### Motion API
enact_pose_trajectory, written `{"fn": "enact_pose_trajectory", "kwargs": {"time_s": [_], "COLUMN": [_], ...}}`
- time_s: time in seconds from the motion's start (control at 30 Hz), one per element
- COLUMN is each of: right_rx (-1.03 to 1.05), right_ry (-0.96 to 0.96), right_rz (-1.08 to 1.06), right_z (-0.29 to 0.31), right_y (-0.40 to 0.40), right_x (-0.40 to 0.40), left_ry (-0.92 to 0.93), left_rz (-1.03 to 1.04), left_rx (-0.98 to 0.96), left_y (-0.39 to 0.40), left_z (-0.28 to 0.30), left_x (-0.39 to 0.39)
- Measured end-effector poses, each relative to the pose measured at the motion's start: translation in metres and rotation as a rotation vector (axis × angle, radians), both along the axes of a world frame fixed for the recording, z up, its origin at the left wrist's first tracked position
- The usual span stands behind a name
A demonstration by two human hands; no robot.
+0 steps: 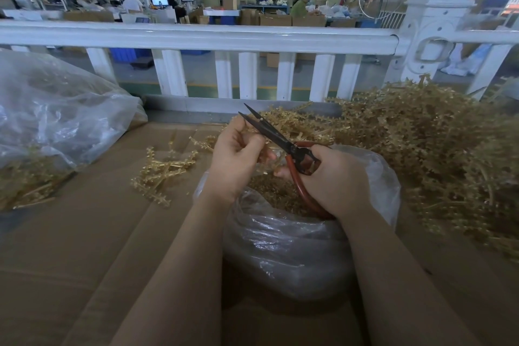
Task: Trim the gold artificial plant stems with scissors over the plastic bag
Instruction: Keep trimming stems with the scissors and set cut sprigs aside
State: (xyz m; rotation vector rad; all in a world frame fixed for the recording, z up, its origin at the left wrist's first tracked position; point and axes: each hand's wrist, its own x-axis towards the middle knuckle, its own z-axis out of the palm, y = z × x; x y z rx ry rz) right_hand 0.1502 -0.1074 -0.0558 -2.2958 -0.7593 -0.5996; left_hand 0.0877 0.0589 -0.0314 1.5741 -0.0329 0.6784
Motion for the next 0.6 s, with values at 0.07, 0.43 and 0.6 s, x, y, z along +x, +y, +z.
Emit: {"fn": "enact_pose_trajectory", "kwargs": {"time_s": [0.07, 0.43, 0.6], "right_rx": [0.003, 0.078, 0.062], "right_ry": [0.004, 0.073, 0.056], "right_rz": [0.006, 0.056, 0.043], "right_z": [0.0006, 0.0021, 0.0022], "right_y": [-0.0004, 0.0001, 0.0002], "right_x": [-0.0004, -0.0021, -0.0018], "left_ry": [-0.007, -0.028, -0.039], "left_rz": [-0.005, -0.088, -0.112], "left_rx": [0.000, -0.073, -0.083], "left_y": [0.0002, 0.0008, 0.0012], "left_z": [0.0002, -0.0018, -0.0039], "left_x": [0.0006, 0.0049, 0.0057]}}
